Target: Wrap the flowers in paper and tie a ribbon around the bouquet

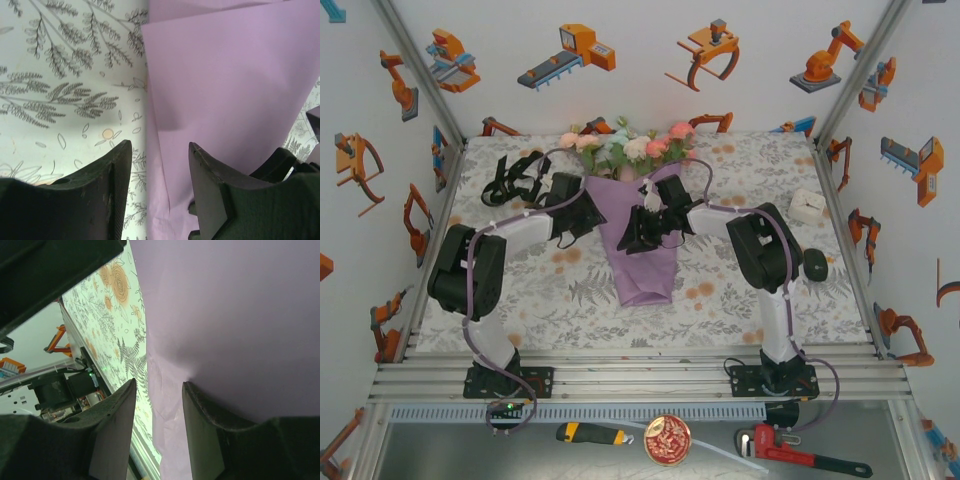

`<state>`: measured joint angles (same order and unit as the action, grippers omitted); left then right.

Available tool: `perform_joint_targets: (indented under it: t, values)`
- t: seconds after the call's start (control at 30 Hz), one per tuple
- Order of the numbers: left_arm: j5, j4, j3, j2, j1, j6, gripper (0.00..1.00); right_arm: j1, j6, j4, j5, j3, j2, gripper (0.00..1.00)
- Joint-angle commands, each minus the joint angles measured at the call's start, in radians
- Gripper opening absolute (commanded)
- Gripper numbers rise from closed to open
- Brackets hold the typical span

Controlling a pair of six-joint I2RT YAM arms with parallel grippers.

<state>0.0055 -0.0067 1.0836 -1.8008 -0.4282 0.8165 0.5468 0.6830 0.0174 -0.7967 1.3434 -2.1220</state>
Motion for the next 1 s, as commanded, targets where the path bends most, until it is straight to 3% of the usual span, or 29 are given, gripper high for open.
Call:
perform_joint_targets:
  t: [0.0,0.47,0.9,0.93,0.97]
  values:
    - [0.034,0.028,0.052,-0.034,0.021,-0.037,0.45,0.007,-0.010,-0.009,-0.018,0.003,0.049,0.42]
    - [0.066,-0.023,0.149,-0.088,0.070,-0.070,0.00,0.007,-0.013,0.016,-0.011,0.007,0.077,0.42]
    - [0.142,-0.033,0.269,-0.193,0.107,-0.108,0.00,0.007,-0.053,0.048,0.081,-0.147,0.241,0.43]
    - [0.144,-0.033,0.265,-0.191,0.108,-0.111,0.01,0.007,-0.058,0.059,0.089,-0.152,0.246,0.43]
    - [0.153,-0.032,0.265,-0.188,0.108,-0.115,0.09,0.007,-0.065,0.061,0.098,-0.160,0.254,0.43]
